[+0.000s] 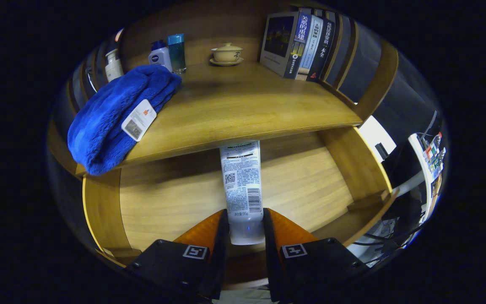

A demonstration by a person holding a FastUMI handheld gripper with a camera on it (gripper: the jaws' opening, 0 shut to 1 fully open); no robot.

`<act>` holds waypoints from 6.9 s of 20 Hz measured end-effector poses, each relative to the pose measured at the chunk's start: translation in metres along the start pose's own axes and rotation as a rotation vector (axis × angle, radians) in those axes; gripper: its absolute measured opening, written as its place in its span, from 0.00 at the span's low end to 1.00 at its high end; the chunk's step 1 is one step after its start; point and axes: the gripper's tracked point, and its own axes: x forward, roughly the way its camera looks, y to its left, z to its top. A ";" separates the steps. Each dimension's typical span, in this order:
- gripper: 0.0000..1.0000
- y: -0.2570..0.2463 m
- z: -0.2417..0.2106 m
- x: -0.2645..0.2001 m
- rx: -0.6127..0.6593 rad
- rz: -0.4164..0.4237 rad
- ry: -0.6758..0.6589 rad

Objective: Pull open the drawer, take out the items inside it, and place them on the countertop above the cabinet.

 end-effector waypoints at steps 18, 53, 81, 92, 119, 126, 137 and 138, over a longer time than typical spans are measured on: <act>0.50 -0.035 -0.020 -0.094 -0.003 -0.109 -0.165; 0.55 0.027 0.190 0.046 -0.084 0.210 -0.441; 0.98 -0.052 0.061 -0.186 0.073 0.174 -1.085; 0.98 -0.047 -0.025 -0.125 0.013 0.259 -1.018; 0.98 -0.041 -0.069 -0.047 0.003 0.362 -0.947; 0.98 -0.039 -0.047 -0.037 0.027 0.388 -0.951; 0.98 -0.011 0.015 0.005 0.018 0.384 -0.922; 0.98 -0.009 0.020 0.011 0.019 0.385 -0.912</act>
